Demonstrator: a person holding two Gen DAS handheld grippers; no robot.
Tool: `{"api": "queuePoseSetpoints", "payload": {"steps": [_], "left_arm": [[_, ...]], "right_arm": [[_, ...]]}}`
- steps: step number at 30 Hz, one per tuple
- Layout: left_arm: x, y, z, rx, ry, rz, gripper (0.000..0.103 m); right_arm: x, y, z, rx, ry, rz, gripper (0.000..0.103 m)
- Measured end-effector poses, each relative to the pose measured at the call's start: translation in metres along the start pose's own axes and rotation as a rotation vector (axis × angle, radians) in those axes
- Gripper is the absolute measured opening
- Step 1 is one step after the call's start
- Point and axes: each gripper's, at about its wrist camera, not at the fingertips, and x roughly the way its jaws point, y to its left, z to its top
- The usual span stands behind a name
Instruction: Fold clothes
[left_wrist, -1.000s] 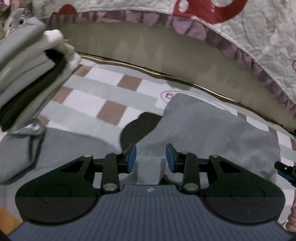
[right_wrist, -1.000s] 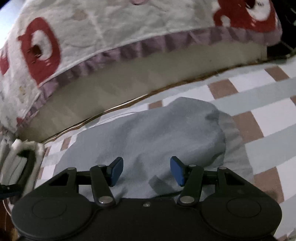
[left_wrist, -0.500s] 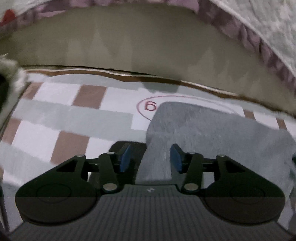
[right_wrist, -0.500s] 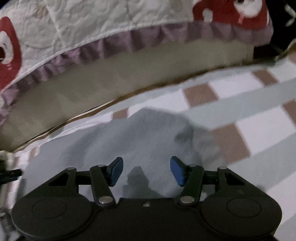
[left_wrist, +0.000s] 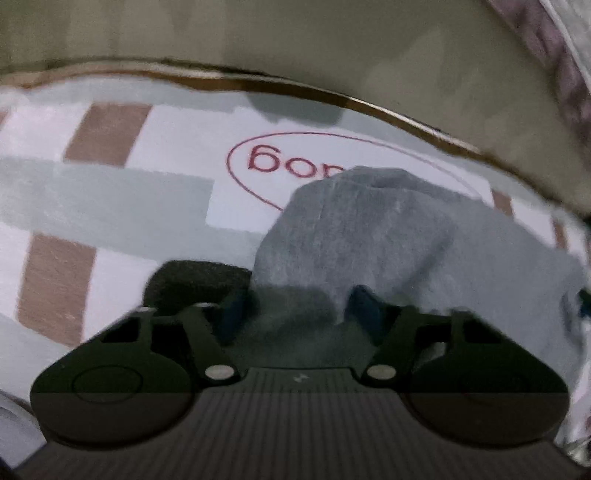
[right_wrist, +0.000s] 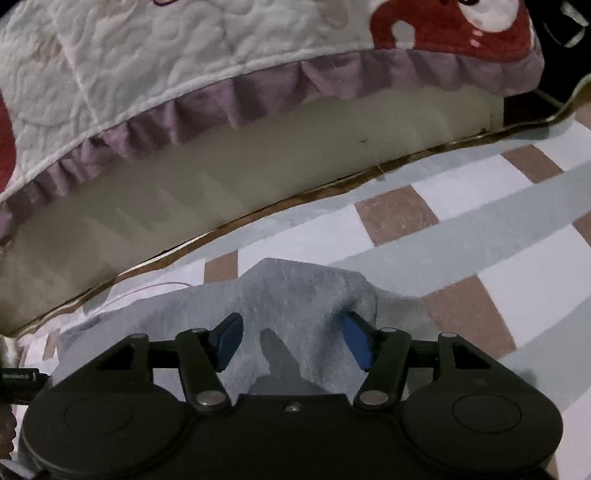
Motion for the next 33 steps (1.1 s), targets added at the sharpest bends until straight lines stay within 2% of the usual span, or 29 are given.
{"api": "queuePoseSetpoints", "payload": {"steps": [1, 3, 6, 8, 11, 13, 16, 19, 20, 22, 24, 26, 28, 30, 32, 33], "left_arm": [[-0.004, -0.010, -0.002, 0.043, -0.010, 0.022, 0.005], [-0.013, -0.027, -0.005, 0.093, -0.040, 0.056, 0.004], [-0.040, -0.049, -0.016, 0.126, -0.120, 0.055, 0.003], [-0.063, -0.062, -0.027, 0.145, -0.163, 0.010, 0.003], [-0.103, -0.078, -0.051, 0.156, -0.216, -0.099, 0.003], [-0.126, -0.091, -0.071, 0.197, -0.242, -0.143, 0.003], [-0.143, -0.111, -0.103, 0.258, -0.248, -0.205, 0.003], [-0.138, -0.113, -0.135, 0.270, -0.175, -0.261, 0.003], [-0.133, -0.112, -0.147, 0.274, -0.137, -0.285, 0.003], [-0.121, -0.115, -0.173, 0.347, -0.064, -0.276, 0.003], [-0.109, -0.112, -0.189, 0.381, 0.001, -0.279, 0.003], [-0.101, -0.102, -0.194, 0.357, 0.033, -0.289, 0.003], [-0.104, -0.094, -0.193, 0.349, 0.029, -0.309, 0.003], [-0.109, -0.092, -0.190, 0.378, 0.008, -0.319, 0.003], [-0.114, -0.093, -0.191, 0.414, -0.015, -0.318, 0.003], [-0.115, -0.092, -0.192, 0.416, -0.015, -0.326, 0.003]], "right_arm": [[0.000, -0.001, 0.000, 0.010, 0.002, 0.005, 0.066], [-0.004, -0.004, 0.001, 0.069, -0.007, 0.042, 0.066], [-0.010, -0.001, -0.001, 0.110, -0.007, 0.130, 0.066], [-0.014, 0.006, -0.002, 0.085, 0.008, 0.190, 0.066], [-0.021, 0.019, -0.003, 0.023, 0.045, 0.284, 0.066], [-0.026, 0.025, -0.004, 0.026, 0.097, 0.409, 0.066], [-0.043, 0.037, -0.010, -0.002, 0.174, 0.605, 0.066], [-0.080, 0.055, -0.016, -0.112, 0.106, 0.647, 0.066], [-0.092, 0.063, -0.018, -0.161, 0.076, 0.650, 0.066], [-0.107, 0.078, -0.020, -0.219, 0.040, 0.653, 0.066], [-0.109, 0.089, -0.023, -0.213, 0.031, 0.653, 0.069], [-0.112, 0.100, -0.026, -0.207, 0.021, 0.654, 0.074], [-0.100, 0.107, -0.030, -0.214, 0.040, 0.574, 0.086], [-0.084, 0.111, -0.034, -0.232, 0.081, 0.482, 0.086], [-0.063, 0.104, -0.042, -0.206, 0.195, 0.299, 0.086], [-0.057, 0.096, -0.045, -0.181, 0.239, 0.298, 0.086]]}}
